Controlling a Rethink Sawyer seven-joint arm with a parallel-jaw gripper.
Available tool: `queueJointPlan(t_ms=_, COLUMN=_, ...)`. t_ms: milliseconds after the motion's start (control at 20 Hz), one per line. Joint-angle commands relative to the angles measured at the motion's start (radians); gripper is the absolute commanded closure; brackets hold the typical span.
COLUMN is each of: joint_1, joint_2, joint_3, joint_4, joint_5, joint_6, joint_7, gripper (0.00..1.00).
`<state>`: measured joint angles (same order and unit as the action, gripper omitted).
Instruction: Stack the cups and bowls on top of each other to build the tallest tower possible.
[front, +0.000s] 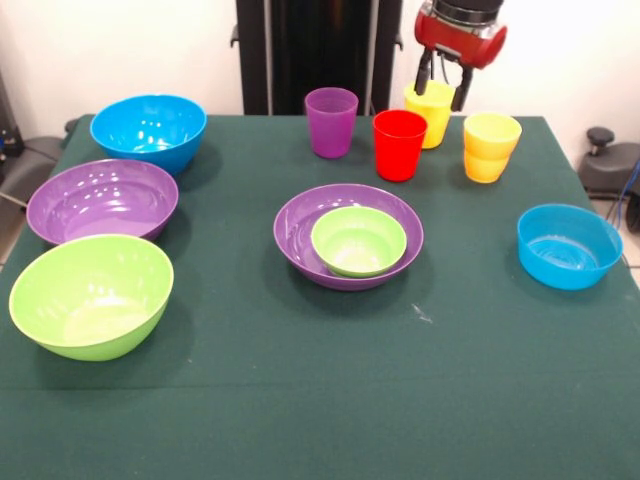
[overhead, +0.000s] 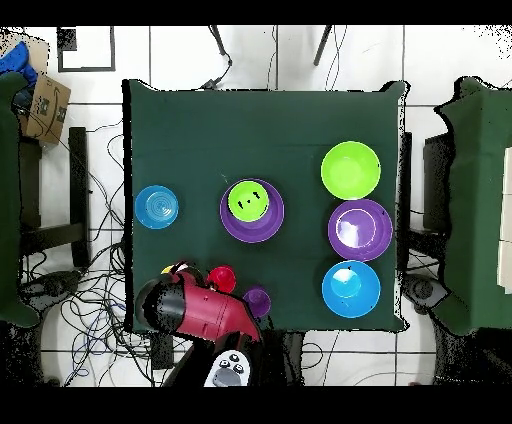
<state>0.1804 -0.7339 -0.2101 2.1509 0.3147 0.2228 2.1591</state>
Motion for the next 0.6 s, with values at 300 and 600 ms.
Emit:
queueJointPlan(t_ms=300, joint_1=-0.077, joint_2=0.081, joint_3=0.099, joint_4=0.028, joint_5=-0.024, joint_6=-0.181, joint_7=0.165, gripper=0.00)
queueJointPlan(t_ms=600, joint_1=-0.085, joint_2=0.118, joint_3=0.111, joint_4=0.025, joint_5=-0.033, joint_6=-0.252, joint_7=0.171, gripper=0.00)
